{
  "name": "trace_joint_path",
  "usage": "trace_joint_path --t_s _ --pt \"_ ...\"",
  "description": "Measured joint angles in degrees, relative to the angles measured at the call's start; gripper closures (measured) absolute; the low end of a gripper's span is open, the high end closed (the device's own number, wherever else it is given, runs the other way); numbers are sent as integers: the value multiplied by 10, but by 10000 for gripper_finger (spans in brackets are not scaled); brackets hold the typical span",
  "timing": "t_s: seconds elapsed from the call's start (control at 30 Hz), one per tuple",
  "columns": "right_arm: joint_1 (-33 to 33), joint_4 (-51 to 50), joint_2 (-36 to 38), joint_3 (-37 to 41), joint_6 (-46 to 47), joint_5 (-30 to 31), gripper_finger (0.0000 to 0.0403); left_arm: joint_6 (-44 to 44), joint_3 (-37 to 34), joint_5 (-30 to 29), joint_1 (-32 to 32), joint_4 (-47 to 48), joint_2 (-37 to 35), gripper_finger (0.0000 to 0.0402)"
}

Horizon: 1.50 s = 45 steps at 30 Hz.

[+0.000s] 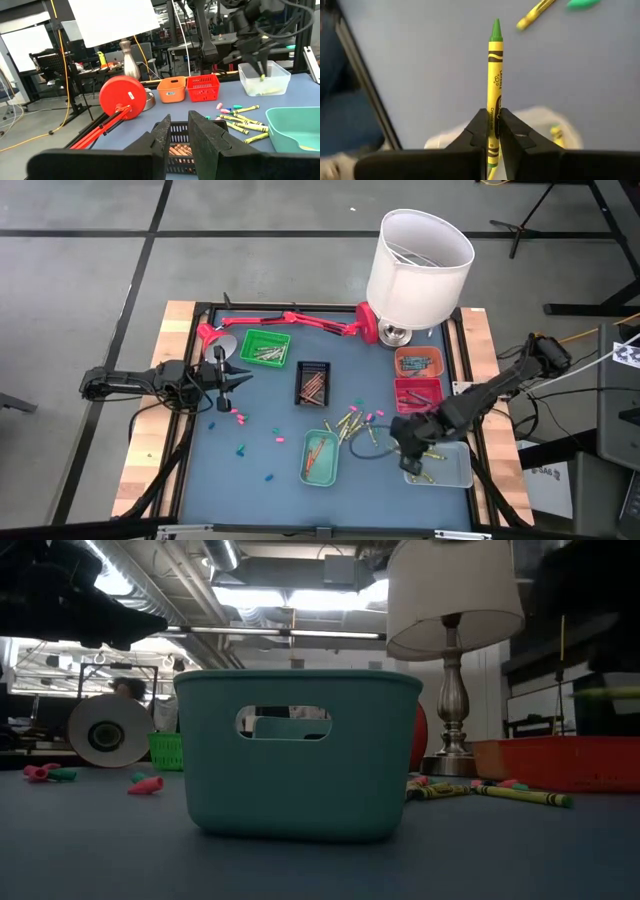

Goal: Sort crayons
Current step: Put the green crayon into the transparent bin

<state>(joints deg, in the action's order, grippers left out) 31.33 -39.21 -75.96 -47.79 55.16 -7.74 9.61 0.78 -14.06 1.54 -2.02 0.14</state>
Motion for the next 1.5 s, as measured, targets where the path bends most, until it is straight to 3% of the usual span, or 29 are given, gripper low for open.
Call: trace_joint_path --t_s 0.3,0.57,1.1,1.5 --pt "115 -66 12 -1 -1 1 378 0 0 0 0 0 0 349" --pt "168 -153 12 -1 41 24 373 0 0 0 0 0 0 349" --pt "174 -152 12 -1 42 26 296 0 0 0 0 0 0 349" --pt "174 -110 12 -1 40 26 292 0 0 0 0 0 0 349"
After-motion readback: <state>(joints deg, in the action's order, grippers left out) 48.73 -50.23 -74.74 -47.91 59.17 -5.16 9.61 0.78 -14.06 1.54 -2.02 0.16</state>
